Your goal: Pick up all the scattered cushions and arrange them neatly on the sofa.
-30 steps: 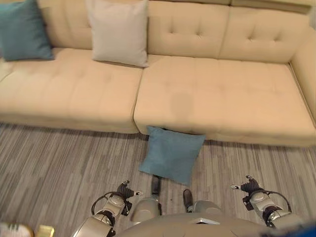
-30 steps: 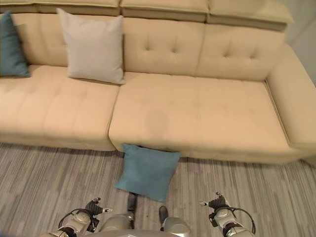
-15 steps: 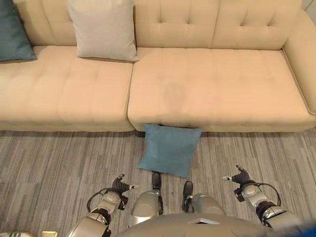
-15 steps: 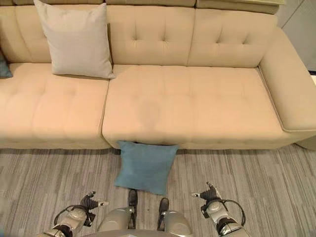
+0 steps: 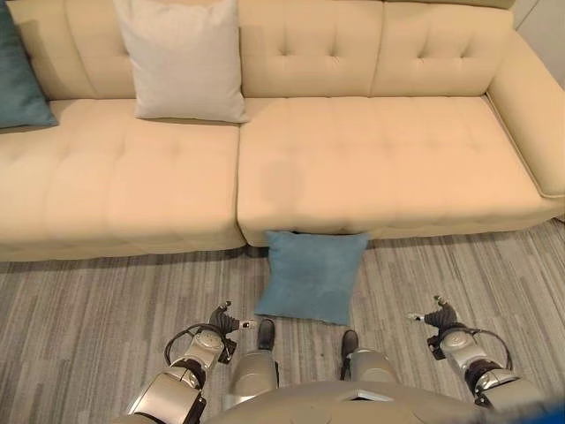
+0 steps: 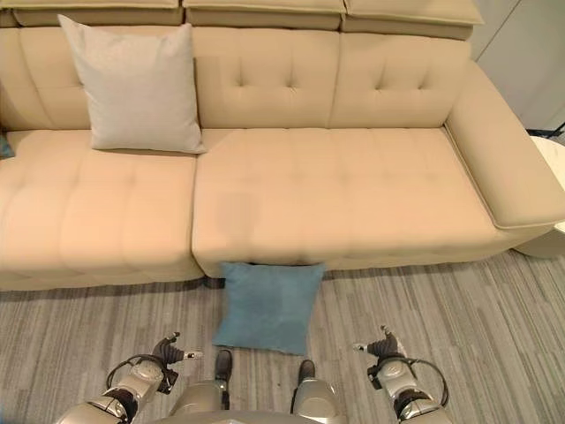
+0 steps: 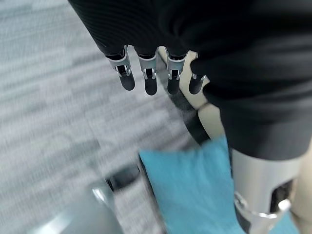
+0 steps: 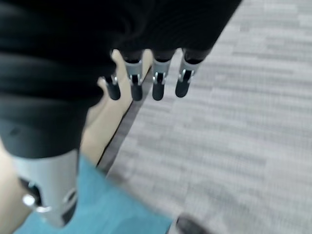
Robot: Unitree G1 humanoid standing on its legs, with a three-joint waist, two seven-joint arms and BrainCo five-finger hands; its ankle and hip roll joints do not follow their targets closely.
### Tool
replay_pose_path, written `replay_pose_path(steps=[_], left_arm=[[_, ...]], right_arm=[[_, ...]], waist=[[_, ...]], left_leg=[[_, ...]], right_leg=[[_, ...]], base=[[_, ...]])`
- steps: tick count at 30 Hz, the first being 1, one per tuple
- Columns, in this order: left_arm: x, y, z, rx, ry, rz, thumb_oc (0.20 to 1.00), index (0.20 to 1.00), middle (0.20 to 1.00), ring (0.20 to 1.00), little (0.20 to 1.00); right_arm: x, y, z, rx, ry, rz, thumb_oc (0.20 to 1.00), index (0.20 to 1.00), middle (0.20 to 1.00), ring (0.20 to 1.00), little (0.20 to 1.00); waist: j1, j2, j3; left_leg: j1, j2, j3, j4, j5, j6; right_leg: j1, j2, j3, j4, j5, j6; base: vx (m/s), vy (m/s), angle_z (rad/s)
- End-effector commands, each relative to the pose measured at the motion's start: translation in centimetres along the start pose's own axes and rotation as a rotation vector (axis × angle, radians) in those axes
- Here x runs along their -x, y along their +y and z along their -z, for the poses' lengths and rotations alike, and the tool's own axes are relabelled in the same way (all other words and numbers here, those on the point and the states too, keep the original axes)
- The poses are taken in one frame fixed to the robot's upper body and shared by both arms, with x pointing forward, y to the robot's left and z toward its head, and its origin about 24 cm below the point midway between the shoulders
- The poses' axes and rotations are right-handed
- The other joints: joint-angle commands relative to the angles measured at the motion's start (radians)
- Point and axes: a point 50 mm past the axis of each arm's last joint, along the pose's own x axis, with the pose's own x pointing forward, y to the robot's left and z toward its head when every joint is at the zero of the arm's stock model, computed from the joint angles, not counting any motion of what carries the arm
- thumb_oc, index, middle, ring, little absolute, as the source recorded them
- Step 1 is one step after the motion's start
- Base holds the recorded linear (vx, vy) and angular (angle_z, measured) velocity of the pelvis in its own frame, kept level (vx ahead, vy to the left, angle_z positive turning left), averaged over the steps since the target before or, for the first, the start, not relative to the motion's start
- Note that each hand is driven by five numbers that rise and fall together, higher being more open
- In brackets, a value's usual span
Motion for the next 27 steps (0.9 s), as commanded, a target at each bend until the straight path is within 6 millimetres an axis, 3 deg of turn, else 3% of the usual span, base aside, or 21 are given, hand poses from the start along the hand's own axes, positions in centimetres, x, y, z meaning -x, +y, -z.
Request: replay_pose_path(steps=[1, 3, 5, 7, 11, 15, 16, 17, 19, 20, 22, 27], left_arm=[[0.1, 1.3, 0.7, 0.046, -0.002, -0.053, 1.0, 1.0, 1.0, 1.0, 1.0], [0.2, 1.9, 1.3, 0.06, 0.014, -0.075, 1.0, 1.0, 1.0, 1.0, 1.0], [0.1, 2.1, 1.2, 0.065, 0.009, -0.082, 1.0, 1.0, 1.0, 1.0, 1.0], [0.0, 2.1, 0.6, 0.062, -0.009, -0.082, 1.0, 1.0, 1.0, 1.0, 1.0], [-0.1, 2.0, -0.7, 0.074, -0.05, -0.087, 1.0, 1.0, 1.0, 1.0, 1.0], [-0.4, 2.3, -2.8, 0.105, -0.111, -0.103, 1.0, 1.0, 1.0, 1.0, 1.0], [-0.4, 2.4, -3.6, 0.118, -0.135, -0.111, 1.0, 1.0, 1.0, 1.0, 1.0], [-0.5, 3.1, -6.1, 0.167, -0.206, -0.146, 1.0, 1.0, 1.0, 1.0, 1.0], [-0.5, 3.8, -7.9, 0.215, -0.256, -0.174, 1.0, 1.0, 1.0, 1.0, 1.0], [-0.5, 3.8, -8.0, 0.215, -0.256, -0.174, 1.0, 1.0, 1.0, 1.0, 1.0], [-0.2, 5.2, -11.9, 0.315, -0.365, -0.223, 1.0, 1.0, 1.0, 1.0, 1.0], [1.2, 7.1, -18.2, 0.412, -0.54, -0.275, 1.0, 1.0, 1.0, 1.0, 1.0]], right_arm=[[-0.6, -2.5, -1.3, 0.015, -0.056, 0.072, 1.0, 1.0, 1.0, 1.0, 1.0], [-0.6, -2.7, -1.2, 0.013, -0.065, 0.082, 1.0, 1.0, 1.0, 1.0, 1.0], [-0.6, -2.8, -1.3, 0.019, -0.069, 0.086, 1.0, 1.0, 1.0, 1.0, 1.0], [-0.5, -2.8, -1.0, 0.015, -0.061, 0.09, 1.0, 1.0, 1.0, 1.0, 1.0], [-0.6, -3.4, -1.0, 0.007, -0.068, 0.116, 1.0, 1.0, 1.0, 1.0, 1.0], [-0.7, -3.8, -2.5, -0.009, -0.115, 0.139, 1.0, 1.0, 1.0, 1.0, 1.0], [-0.8, -4.0, -3.2, -0.018, -0.135, 0.149, 1.0, 1.0, 1.0, 1.0, 1.0], [-0.9, -4.7, -5.3, -0.062, -0.19, 0.187, 1.0, 1.0, 1.0, 1.0, 1.0], [-0.9, -5.4, -7.4, -0.12, -0.247, 0.221, 1.0, 1.0, 1.0, 1.0, 1.0], [-0.9, -5.4, -7.4, -0.12, -0.247, 0.221, 1.0, 1.0, 1.0, 1.0, 1.0], [-0.6, -6.9, -11.4, -0.218, -0.349, 0.291, 1.0, 1.0, 1.0, 1.0, 1.0], [0.3, -10.2, -16.8, -0.376, -0.469, 0.428, 1.0, 1.0, 1.0, 1.0, 1.0]], waist=[[0.051, 0.007, 0.016], [0.053, 0.003, 0.015], [0.058, 0.004, 0.02], [0.043, -0.002, 0.02], [0.033, -0.004, 0.013], [0.026, -0.002, 0.046], [0.022, -0.002, 0.06], [0.018, 0.004, 0.103], [0.014, 0.009, 0.121], [0.013, 0.009, 0.119], [0.011, 0.021, 0.14], [-0.008, 0.045, 0.171]], left_leg=[[-0.003, 0.091, 0.0, 0.076, -0.108, -0.06], [0.021, 0.06, 0.012, 0.04, -0.087, -0.043], [0.022, 0.058, 0.017, 0.03, -0.081, -0.045], [0.011, 0.044, 0.007, 0.03, -0.076, -0.043], [-0.02, 0.062, 0.015, 0.019, -0.063, -0.058], [-0.069, 0.07, 0.009, 0.038, -0.058, -0.06], [-0.094, 0.067, 0.003, 0.042, -0.05, -0.059], [-0.18, 0.063, -0.003, 0.078, -0.043, -0.061], [-0.247, 0.058, -0.005, 0.101, -0.034, -0.063], [-0.249, 0.058, -0.005, 0.103, -0.035, -0.063], [-0.37, 0.077, -0.015, 0.16, -0.053, -0.076], [-0.611, 0.093, -0.029, 0.272, -0.058, -0.082]], right_leg=[[-0.005, -0.024, -0.108, -0.072, 0.055, 0.066], [-0.003, 0.049, -0.09, -0.044, 0.014, 0.053], [0.002, 0.059, -0.103, -0.06, 0.006, 0.051], [-0.009, 0.098, -0.017, -0.066, -0.008, 0.041], [-0.011, 0.09, -0.05, -0.123, 0.033, 0.045], [-0.042, 0.089, -0.061, -0.123, 0.041, 0.039], [-0.068, 0.087, -0.06, -0.119, 0.045, 0.038], [-0.156, 0.082, -0.059, -0.084, 0.049, 0.03], [-0.226, 0.077, -0.057, -0.056, 0.053, 0.025], [-0.228, 0.077, -0.057, -0.055, 0.053, 0.025], [-0.349, 0.077, -0.046, 0.001, 0.026, 0.021], [-0.592, 0.05, -0.031, 0.137, -0.005, 0.006]], base=[[-0.06, 0.229, -1.26], [-0.01, 0.176, -0.88], [-0.01, 0.022, -0.01], [0.0, -0.001, 0.07], [0.0, -0.129, 0.27], [-0.09, -0.074, 0.21], [-0.21, -0.057, 0.02], [-0.25, -0.056, 0.04], [-0.16, -0.023, 0.04], [-0.02, -0.029, 0.11], [-0.05, -0.03, 0.08], [-0.11, -0.009, 0.11]])
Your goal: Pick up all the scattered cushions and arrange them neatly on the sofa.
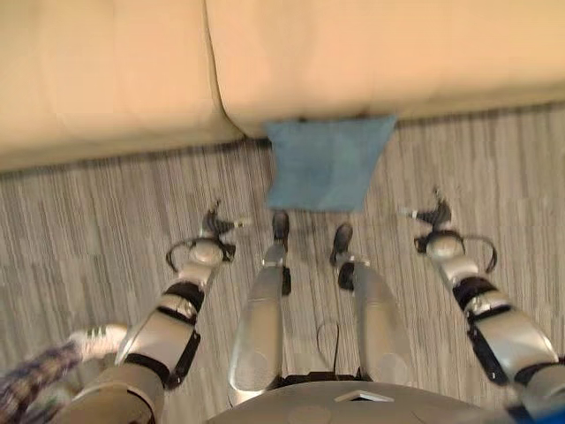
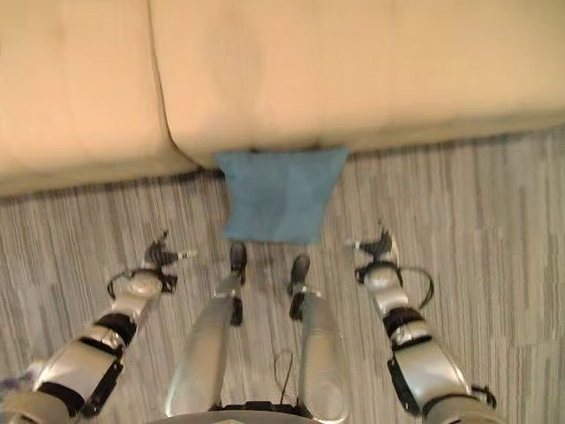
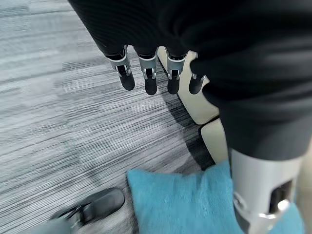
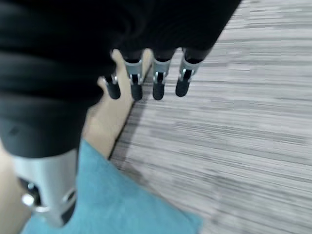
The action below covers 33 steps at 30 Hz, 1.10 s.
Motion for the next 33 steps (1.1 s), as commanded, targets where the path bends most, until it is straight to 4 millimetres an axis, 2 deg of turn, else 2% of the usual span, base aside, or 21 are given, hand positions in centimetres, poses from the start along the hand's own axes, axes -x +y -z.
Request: replay_pose_path(steps=[1, 3, 4, 5, 6, 11, 13, 15, 16, 17, 20, 21, 22, 23, 25, 27, 30, 33], left_arm=[[0.8, -0.2, 1.6, 0.072, 0.031, -0.058, 1.0, 1.0, 1.0, 1.0, 1.0], [0.1, -0.2, -0.7, 0.098, -0.032, -0.076, 1.0, 1.0, 1.0, 1.0, 1.0], [-0.6, 0.4, -3.9, 0.116, -0.129, -0.099, 1.0, 1.0, 1.0, 1.0, 1.0], [-0.7, 0.6, -4.9, 0.125, -0.157, -0.105, 1.0, 1.0, 1.0, 1.0, 1.0], [-0.9, 1.1, -6.8, 0.142, -0.214, -0.125, 1.0, 1.0, 1.0, 1.0, 1.0], [-1.0, 1.3, -9.4, 0.143, -0.285, -0.134, 1.0, 1.0, 1.0, 1.0, 1.0], [-1.0, 1.9, -11.8, 0.158, -0.356, -0.149, 1.0, 1.0, 1.0, 1.0, 1.0], [-1.0, 2.3, -13.2, 0.188, -0.395, -0.149, 1.0, 1.0, 1.0, 1.0, 1.0], [-0.9, 2.3, -13.9, 0.196, -0.417, -0.143, 1.0, 1.0, 1.0, 1.0, 1.0], [-0.7, 2.4, -15.2, 0.214, -0.452, -0.14, 1.0, 1.0, 1.0, 1.0, 1.0], [-0.3, 2.1, -17.0, 0.239, -0.511, -0.124, 1.0, 1.0, 1.0, 1.0, 1.0], [-0.1, 1.9, -17.6, 0.236, -0.531, -0.116, 1.0, 1.0, 1.0, 1.0, 1.0], [0.2, 1.9, -19.4, 0.233, -0.584, -0.113, 1.0, 1.0, 1.0, 1.0, 1.0], [0.2, 1.9, -19.5, 0.235, -0.587, -0.114, 1.0, 1.0, 1.0, 1.0, 1.0], [0.6, 1.9, -21.0, 0.229, -0.629, -0.114, 1.0, 1.0, 1.0, 1.0, 1.0], [1.1, 1.8, -23.0, 0.205, -0.685, -0.113, 1.0, 1.0, 1.0, 1.0, 1.0], [1.4, 1.2, -23.9, 0.193, -0.707, -0.101, 1.0, 1.0, 1.0, 1.0, 1.0], [2.0, 0.1, -25.2, 0.188, -0.742, -0.076, 1.0, 1.0, 1.0, 1.0, 1.0]], right_arm=[[1.1, -0.7, 2.7, -0.046, 0.057, 0.099, 1.0, 1.0, 1.0, 1.0, 1.0], [0.4, -1.2, 0.9, -0.095, 0.024, 0.153, 1.0, 1.0, 1.0, 1.0, 1.0], [-0.4, -1.8, -1.8, -0.189, -0.041, 0.209, 1.0, 1.0, 1.0, 1.0, 1.0], [-0.6, -1.9, -2.6, -0.212, -0.064, 0.216, 1.0, 1.0, 1.0, 1.0, 1.0], [-0.9, -2.5, -4.2, -0.263, -0.101, 0.243, 1.0, 1.0, 1.0, 1.0, 1.0], [-1.5, -3.9, -7.0, -0.353, -0.183, 0.274, 1.0, 1.0, 1.0, 1.0, 1.0], [-1.9, -4.6, -8.9, -0.437, -0.226, 0.255, 1.0, 1.0, 1.0, 1.0, 1.0], [-2.2, -5.0, -9.8, -0.491, -0.24, 0.227, 1.0, 1.0, 1.0, 1.0, 1.0], [-2.2, -5.1, -10.4, -0.517, -0.255, 0.215, 1.0, 1.0, 1.0, 1.0, 1.0], [-2.5, -5.6, -11.3, -0.557, -0.266, 0.208, 1.0, 1.0, 1.0, 1.0, 1.0], [-2.7, -6.2, -13.5, -0.63, -0.312, 0.19, 1.0, 1.0, 1.0, 1.0, 1.0], [-2.7, -6.4, -14.2, -0.637, -0.333, 0.189, 1.0, 1.0, 1.0, 1.0, 1.0], [-2.6, -6.9, -16.2, -0.637, -0.391, 0.182, 1.0, 1.0, 1.0, 1.0, 1.0], [-2.6, -7.0, -16.4, -0.638, -0.394, 0.183, 1.0, 1.0, 1.0, 1.0, 1.0], [-2.4, -7.4, -18.0, -0.625, -0.442, 0.184, 1.0, 1.0, 1.0, 1.0, 1.0], [-2.3, -7.5, -19.6, -0.57, -0.478, 0.18, 1.0, 1.0, 1.0, 1.0, 1.0], [-2.3, -7.2, -20.3, -0.541, -0.487, 0.172, 1.0, 1.0, 1.0, 1.0, 1.0], [-1.9, -5.7, -21.4, -0.507, -0.498, 0.125, 1.0, 1.0, 1.0, 1.0, 1.0]], waist=[[-0.017, -0.007, -0.126], [-0.024, 0.002, -0.123], [-0.034, 0.011, -0.12], [-0.037, 0.011, -0.124], [-0.041, 0.015, -0.127], [-0.044, 0.024, -0.135], [-0.043, 0.027, -0.133], [-0.041, 0.027, -0.132], [-0.039, 0.029, -0.128], [-0.036, 0.028, -0.102], [-0.029, 0.035, -0.038], [-0.028, 0.036, -0.022], [-0.026, 0.041, 0.016], [-0.026, 0.041, 0.021], [-0.022, 0.04, 0.061], [-0.019, 0.036, 0.073], [-0.014, 0.032, 0.074], [-0.007, 0.038, 0.074]], left_leg=[[-0.064, 0.036, -0.035, 0.157, -0.173, -0.052], [-0.162, 0.034, -0.045, 0.221, -0.184, -0.049], [-0.293, 0.031, -0.053, 0.309, -0.209, -0.042], [-0.337, 0.031, -0.059, 0.344, -0.218, -0.04], [-0.424, 0.021, -0.061, 0.415, -0.242, -0.029], [-0.624, 0.001, -0.061, 0.608, -0.307, -0.007], [-0.734, 0.001, -0.06, 0.701, -0.332, -0.005], [-0.784, 0.004, -0.061, 0.736, -0.341, -0.007], [-0.8, 0.006, -0.064, 0.75, -0.342, -0.007], [-0.805, 0.011, -0.071, 0.772, -0.348, -0.008], [-0.806, 0.024, -0.081, 0.828, -0.366, -0.008], [-0.806, 0.027, -0.084, 0.845, -0.372, -0.008], [-0.806, 0.034, -0.088, 0.89, -0.385, -0.009], [-0.806, 0.034, -0.089, 0.894, -0.387, -0.009], [-0.806, 0.034, -0.09, 0.924, -0.393, -0.013], [-0.806, 0.047, -0.095, 0.934, -0.394, -0.021], [-0.806, 0.052, -0.096, 0.942, -0.402, -0.026], [-0.806, 0.054, -0.101, 0.956, -0.403, -0.031]], right_leg=[[-0.009, -0.067, 0.057, -0.19, 0.114, 0.14], [-0.11, -0.071, 0.077, -0.11, 0.093, 0.132], [-0.243, -0.073, 0.101, -0.007, 0.061, 0.123], [-0.284, -0.074, 0.112, 0.024, 0.05, 0.12], [-0.371, -0.071, 0.122, 0.099, 0.023, 0.113], [-0.58, -0.065, 0.166, 0.301, -0.047, 0.093], [-0.693, -0.065, 0.18, 0.397, -0.076, 0.09], [-0.745, -0.07, 0.188, 0.432, -0.086, 0.09], [-0.762, -0.07, 0.193, 0.448, -0.088, 0.09], [-0.776, -0.076, 0.205, 0.479, -0.097, 0.091], [-0.777, -0.083, 0.214, 0.534, -0.116, 0.087], [-0.777, -0.084, 0.216, 0.554, -0.127, 0.085], [-0.777, -0.083, 0.219, 0.602, -0.142, 0.084], [-0.777, -0.083, 0.219, 0.606, -0.144, 0.084], [-0.777, -0.088, 0.221, 0.646, -0.15, 0.085], [-0.777, -0.092, 0.226, 0.659, -0.151, 0.09], [-0.777, -0.091, 0.228, 0.67, -0.159, 0.094], [-0.777, -0.092, 0.231, 0.688, -0.166, 0.097]], base=[[-0.06, 0.009, 0.24], [-0.04, 0.021, 0.17], [0.01, 0.01, 0.18], [0.05, 0.012, 0.18], [0.08, -0.003, 0.09], [0.11, -0.019, -0.02], [0.14, -0.098, -0.07], [0.09, -0.097, -0.03], [0.1, -0.113, 0.0], [0.08, -0.099, 0.01], [0.05, -0.088, 0.01], [0.07, -0.088, 0.02], [0.05, -0.053, 0.03], [0.04, -0.058, 0.05], [0.02, -0.044, 0.0], [0.04, -0.056, 0.01], [0.01, -0.016, 0.01], [0.0, 0.0, 0.0]])
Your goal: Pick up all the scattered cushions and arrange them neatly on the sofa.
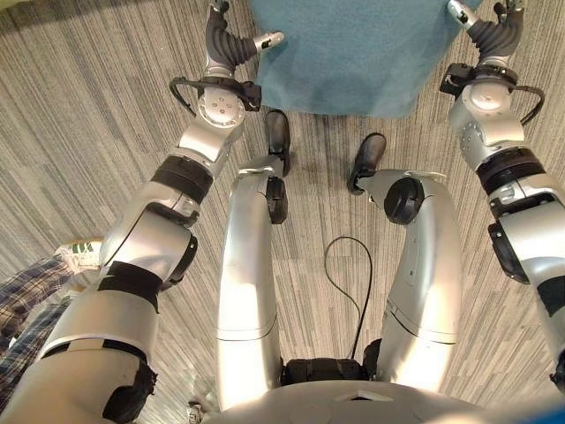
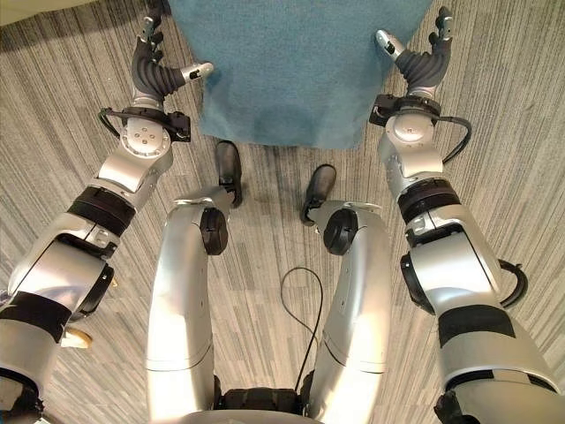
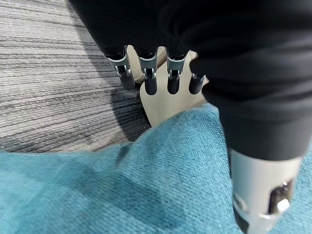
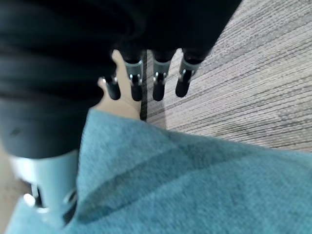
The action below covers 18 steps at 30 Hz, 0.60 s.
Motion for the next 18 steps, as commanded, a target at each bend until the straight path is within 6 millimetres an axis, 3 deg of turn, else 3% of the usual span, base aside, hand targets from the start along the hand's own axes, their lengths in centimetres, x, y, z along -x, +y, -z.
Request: replay_pose_path(steps=[1, 7, 9, 13, 15, 16, 17, 18], left_arm=[[0.3, -0.6, -0.3, 0.019, -0.033, -0.022, 1.0, 1.0, 1.0, 1.0, 1.0], [-0.1, -3.3, -3.1, 0.015, -0.099, 0.029, 1.0, 1.0, 1.0, 1.0, 1.0], [-0.3, -4.2, -4.2, 0.024, -0.113, 0.036, 1.0, 1.0, 1.0, 1.0, 1.0], [-0.6, -4.7, -5.3, 0.056, -0.129, 0.034, 1.0, 1.0, 1.0, 1.0, 1.0], [-1.1, -4.6, -6.5, 0.005, -0.164, 0.025, 1.0, 1.0, 1.0, 1.0, 1.0], [-1.3, -4.5, -6.8, -0.021, -0.174, 0.024, 0.57, 0.57, 0.57, 0.57, 0.57], [-1.7, -4.1, -6.7, -0.129, -0.18, 0.023, 0.2, 0.2, 0.2, 0.2, 0.2], [-1.9, -3.8, -6.6, -0.171, -0.179, 0.015, 0.2, 0.2, 0.2, 0.2, 0.2]], right_arm=[[0.6, 1.3, 0.5, 0.057, -0.006, -0.042, 1.0, 1.0, 1.0, 1.0, 1.0], [1.9, 5.8, -0.6, 0.122, -0.039, -0.15, 1.0, 1.0, 1.0, 1.0, 1.0], [3.0, 8.2, -1.4, 0.084, -0.057, -0.2, 1.0, 1.0, 1.0, 1.0, 1.0], [3.8, 10.1, -3.1, 0.017, -0.098, -0.236, 1.0, 1.0, 1.0, 1.0, 1.0], [4.5, 11.4, -5.2, -0.091, -0.157, -0.264, 0.404, 0.404, 0.404, 0.404, 0.404], [4.6, 11.5, -5.6, -0.116, -0.163, -0.267, 0.2, 0.2, 0.2, 0.2, 0.2], [4.7, 11.6, -6.5, -0.157, -0.188, -0.276, 0.2, 0.2, 0.2, 0.2, 0.2], [4.7, 11.6, -6.8, -0.169, -0.195, -0.28, 0.2, 0.2, 0.2, 0.2, 0.2]], waist=[[-0.01, 0.026, -0.033], [-0.004, 0.029, -0.033], [-0.003, 0.028, -0.033], [-0.002, 0.028, -0.033], [-0.004, 0.029, -0.033], [-0.004, 0.027, -0.033], [-0.01, 0.019, -0.033], [-0.011, 0.016, -0.033]], left_leg=[[0.071, 0.043, -0.097, 0.008, -0.104, -0.045], [0.071, 0.034, -0.097, 0.017, -0.112, -0.048], [0.071, 0.035, -0.098, 0.021, -0.116, -0.048], [0.071, 0.038, -0.102, 0.029, -0.122, -0.046], [0.071, 0.037, -0.113, 0.037, -0.123, -0.045], [0.071, 0.037, -0.114, 0.037, -0.123, -0.045], [0.071, 0.04, -0.112, 0.043, -0.123, -0.046], [0.071, 0.041, -0.113, 0.05, -0.124, -0.046]], right_leg=[[0.057, 0.002, 0.129, -0.163, 0.108, 0.192], [0.057, 0.003, 0.139, -0.151, 0.091, 0.191], [0.057, 0.005, 0.141, -0.149, 0.089, 0.191], [0.057, 0.009, 0.142, -0.149, 0.088, 0.193], [0.057, 0.017, 0.139, -0.15, 0.093, 0.199], [0.057, 0.019, 0.14, -0.151, 0.096, 0.201], [0.057, 0.023, 0.141, -0.15, 0.097, 0.201], [0.057, 0.026, 0.143, -0.148, 0.1, 0.202]], base=[[0.03, 0.032, -0.01], [0.01, 0.028, 0.04], [0.02, 0.047, 0.0], [0.01, 0.024, -0.01], [0.02, 0.057, -0.03], [0.0, 0.038, -0.08], [0.0, 0.034, -0.1], [0.0, 0.037, -0.15]])
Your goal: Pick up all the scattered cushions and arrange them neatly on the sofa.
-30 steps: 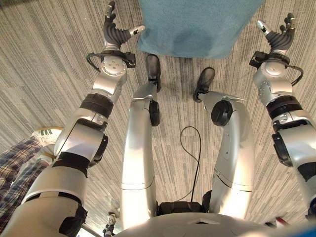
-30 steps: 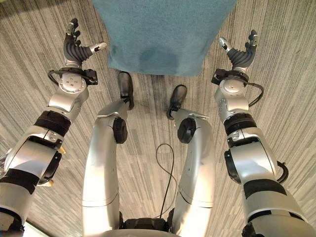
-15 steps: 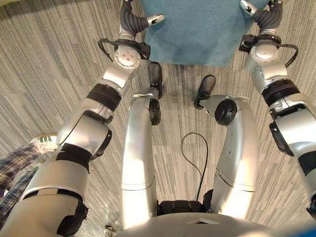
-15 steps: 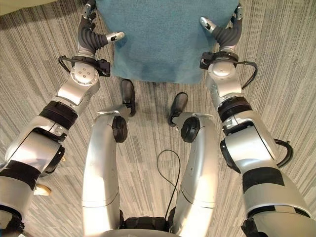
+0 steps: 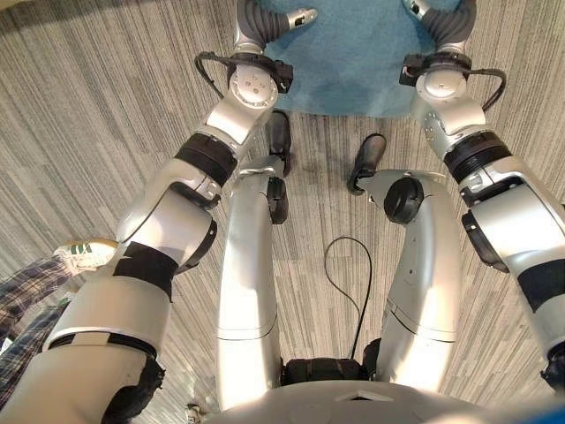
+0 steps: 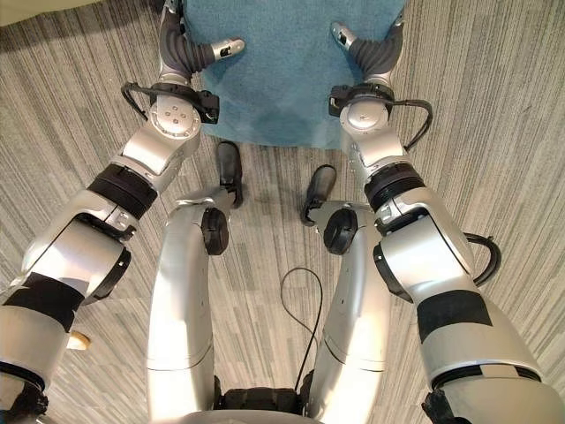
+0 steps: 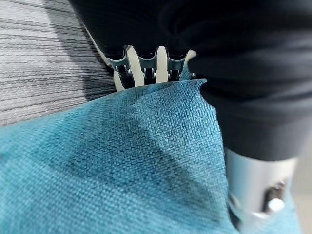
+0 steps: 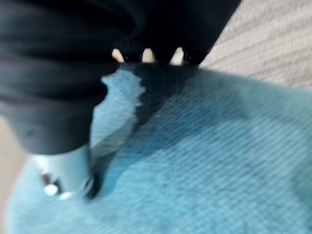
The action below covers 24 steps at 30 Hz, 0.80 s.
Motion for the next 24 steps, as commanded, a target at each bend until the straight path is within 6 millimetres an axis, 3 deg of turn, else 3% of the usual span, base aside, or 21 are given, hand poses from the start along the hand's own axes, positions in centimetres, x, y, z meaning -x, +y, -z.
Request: replay_pose_path(steps=[1, 3, 6, 10, 11, 12, 13, 17, 24], left_arm=[[-0.5, -0.9, -3.0, -0.114, -0.149, 0.033, 0.2, 0.2, 0.2, 0.2, 0.2], [-1.3, 0.4, -4.2, -0.189, -0.195, -0.001, 0.2, 0.2, 0.2, 0.2, 0.2], [-1.6, 1.7, -4.6, -0.108, -0.201, -0.029, 0.2, 0.2, 0.2, 0.2, 0.2], [-1.3, 2.8, -5.0, 0.03, -0.223, -0.057, 0.2, 0.2, 0.2, 0.2, 0.2], [-1.1, 2.8, -4.7, 0.046, -0.221, -0.058, 0.2, 0.2, 0.2, 0.2, 0.2], [0.2, 1.7, -3.8, 0.132, -0.215, -0.035, 0.2, 0.2, 0.2, 0.2, 0.2], [0.8, 1.1, -3.2, 0.151, -0.205, -0.024, 0.2, 0.2, 0.2, 0.2, 0.2], [3.2, -0.8, -2.0, 0.221, -0.201, 0.027, 0.2, 0.2, 0.2, 0.2, 0.2], [7.4, -2.5, -0.2, 0.351, -0.198, 0.111, 0.2, 0.2, 0.2, 0.2, 0.2]], right_arm=[[2.7, 6.0, -5.2, -0.173, -0.203, -0.227, 0.2, 0.2, 0.2, 0.2, 0.2], [2.4, 5.3, -7.9, -0.238, -0.297, -0.22, 0.2, 0.2, 0.2, 0.2, 0.2], [2.1, 4.2, -8.9, -0.271, -0.337, -0.203, 0.2, 0.2, 0.2, 0.2, 0.2], [2.0, 2.9, -8.8, -0.299, -0.356, -0.17, 0.2, 0.2, 0.2, 0.2, 0.2], [2.1, 2.8, -8.3, -0.29, -0.348, -0.168, 0.2, 0.2, 0.2, 0.2, 0.2], [2.9, 3.0, -7.0, -0.291, -0.342, -0.177, 0.2, 0.2, 0.2, 0.2, 0.2], [3.3, 3.0, -6.3, -0.291, -0.33, -0.179, 0.2, 0.2, 0.2, 0.2, 0.2], [4.6, 2.7, -3.5, -0.285, -0.289, -0.195, 0.2, 0.2, 0.2, 0.2, 0.2], [6.9, 1.3, 0.6, -0.291, -0.222, -0.216, 0.2, 0.2, 0.2, 0.2, 0.2]], waist=[[-0.008, 0.012, -0.033], [-0.016, 0.007, -0.033], [-0.02, 0.004, -0.033], [-0.031, -0.001, -0.036], [-0.035, 0.001, -0.057], [-0.043, -0.001, -0.135], [-0.046, 0.005, -0.17], [-0.048, 0.039, -0.266], [-0.054, 0.055, -0.29]], left_leg=[[0.064, 0.042, -0.12, 0.055, -0.13, -0.059], [0.064, 0.043, -0.126, 0.065, -0.135, -0.058], [0.064, 0.036, -0.125, 0.062, -0.129, -0.06], [0.064, 0.022, -0.111, 0.019, -0.107, -0.068], [0.064, 0.02, -0.109, -0.007, -0.101, -0.067], [0.064, 0.012, -0.095, -0.107, -0.072, -0.074], [0.064, 0.008, -0.093, -0.137, -0.058, -0.075], [0.084, -0.012, -0.104, -0.233, -0.015, -0.085], [0.391, -0.02, -0.129, -0.502, 0.046, -0.095]], right_leg=[[0.049, 0.029, 0.14, -0.138, 0.092, 0.196], [0.049, 0.036, 0.137, -0.138, 0.1, 0.199], [0.049, 0.046, 0.141, -0.152, 0.117, 0.197], [0.049, 0.06, 0.143, -0.175, 0.148, 0.198], [0.049, 0.057, 0.137, -0.198, 0.153, 0.197], [0.049, 0.062, 0.124, -0.267, 0.161, 0.194], [0.049, 0.061, 0.112, -0.293, 0.163, 0.192], [0.099, 0.08, 0.061, -0.402, 0.181, 0.191], [0.401, 0.084, 0.022, -0.648, 0.241, 0.199]], base=[[0.0, 0.04, -0.17], [-0.02, 0.042, -0.15], [-0.03, 0.007, -0.12], [-0.06, 0.002, 0.0], [-0.1, 0.01, 0.08], [-0.08, 0.017, 0.08], [-0.09, 0.007, 0.13], [-0.08, 0.024, 0.09], [-0.09, 0.015, 0.03]])
